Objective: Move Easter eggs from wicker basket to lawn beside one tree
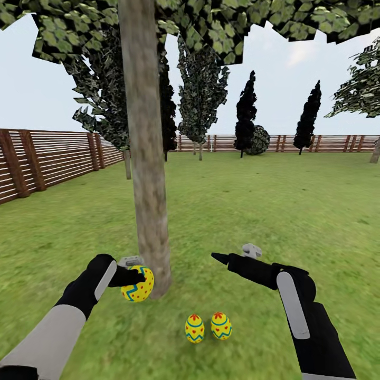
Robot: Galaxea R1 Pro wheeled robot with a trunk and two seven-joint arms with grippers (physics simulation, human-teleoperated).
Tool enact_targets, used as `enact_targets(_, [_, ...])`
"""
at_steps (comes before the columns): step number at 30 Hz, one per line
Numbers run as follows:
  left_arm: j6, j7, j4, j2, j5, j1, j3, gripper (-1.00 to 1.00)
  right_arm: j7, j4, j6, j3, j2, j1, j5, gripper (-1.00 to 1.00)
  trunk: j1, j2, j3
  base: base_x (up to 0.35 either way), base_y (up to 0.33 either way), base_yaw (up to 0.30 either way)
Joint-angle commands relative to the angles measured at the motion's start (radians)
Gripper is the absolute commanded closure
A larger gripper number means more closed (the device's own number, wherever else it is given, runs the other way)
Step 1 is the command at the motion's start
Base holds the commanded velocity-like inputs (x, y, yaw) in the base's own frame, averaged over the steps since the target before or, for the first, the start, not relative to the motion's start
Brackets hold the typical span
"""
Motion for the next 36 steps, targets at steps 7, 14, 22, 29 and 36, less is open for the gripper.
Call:
enact_targets(7, [-0.002,-0.005,0.011,0.001,-0.001,-0.001,-0.003,1.00,0.009,0.001,0.006,0.001,0.001,-0.001,0.006,-1.00,0.000,-0.001,-0.010,0.211,-0.219,0.000])
enact_targets(14, [-0.002,-0.005,0.011,0.001,-0.001,-0.001,-0.003,1.00,0.009,0.004,0.006,0.002,0.002,-0.002,0.008,-1.00,0.000,-0.001,-0.022,0.229,-0.193,0.000])
enact_targets(22, [-0.002,-0.005,0.011,0.001,-0.001,-0.001,-0.003,1.00,0.009,0.013,0.006,0.002,0.000,-0.002,0.008,-1.00,0.000,-0.001,-0.034,0.250,0.007,0.000])
enact_targets(29, [-0.001,-0.009,0.011,0.001,0.001,-0.001,-0.002,1.00,0.007,0.016,0.006,0.002,-0.001,-0.002,0.008,-1.00,0.000,-0.001,-0.046,0.224,0.170,0.000])
enact_targets(36, [0.015,-0.010,0.011,0.001,0.001,-0.001,-0.001,1.00,0.007,0.016,0.006,0.000,-0.002,-0.002,0.008,-1.00,0.000,-0.001,-0.057,0.036,0.020,0.000])
